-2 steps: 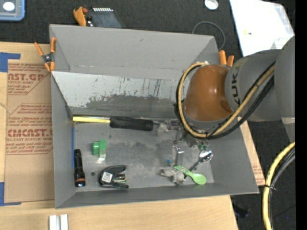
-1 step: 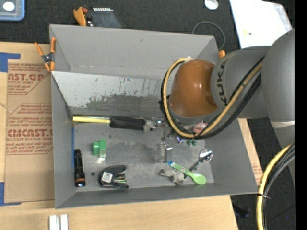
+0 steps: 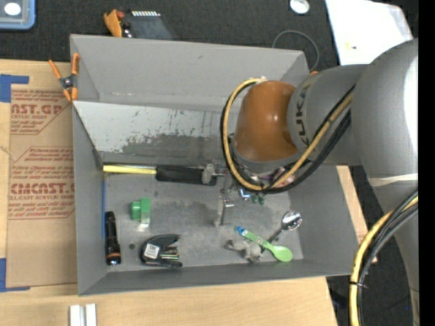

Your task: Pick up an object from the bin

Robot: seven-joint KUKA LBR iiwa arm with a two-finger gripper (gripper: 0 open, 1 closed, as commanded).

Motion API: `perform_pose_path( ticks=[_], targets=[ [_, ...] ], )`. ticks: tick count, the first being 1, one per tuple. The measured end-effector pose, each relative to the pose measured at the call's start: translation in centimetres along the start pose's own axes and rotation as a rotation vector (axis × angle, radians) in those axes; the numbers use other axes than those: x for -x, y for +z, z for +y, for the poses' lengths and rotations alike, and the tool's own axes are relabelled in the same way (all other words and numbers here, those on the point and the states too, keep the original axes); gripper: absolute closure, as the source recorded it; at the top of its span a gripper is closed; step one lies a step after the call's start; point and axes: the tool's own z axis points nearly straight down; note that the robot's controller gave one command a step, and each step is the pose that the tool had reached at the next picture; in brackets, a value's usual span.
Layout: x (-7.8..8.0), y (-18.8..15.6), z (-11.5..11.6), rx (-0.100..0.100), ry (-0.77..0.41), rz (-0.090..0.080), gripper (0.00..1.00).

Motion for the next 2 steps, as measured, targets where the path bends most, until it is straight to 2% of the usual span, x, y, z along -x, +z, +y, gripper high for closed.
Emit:
perform_pose_path(
  ticks=[1,2],
  targets=[
    [-0.3,0.8,3.3,-0.002,-0.18,-0.002,0.0],
    [-0.8,1.2,6.6,-0.003,-0.122,-0.002,0.0]
  ],
)
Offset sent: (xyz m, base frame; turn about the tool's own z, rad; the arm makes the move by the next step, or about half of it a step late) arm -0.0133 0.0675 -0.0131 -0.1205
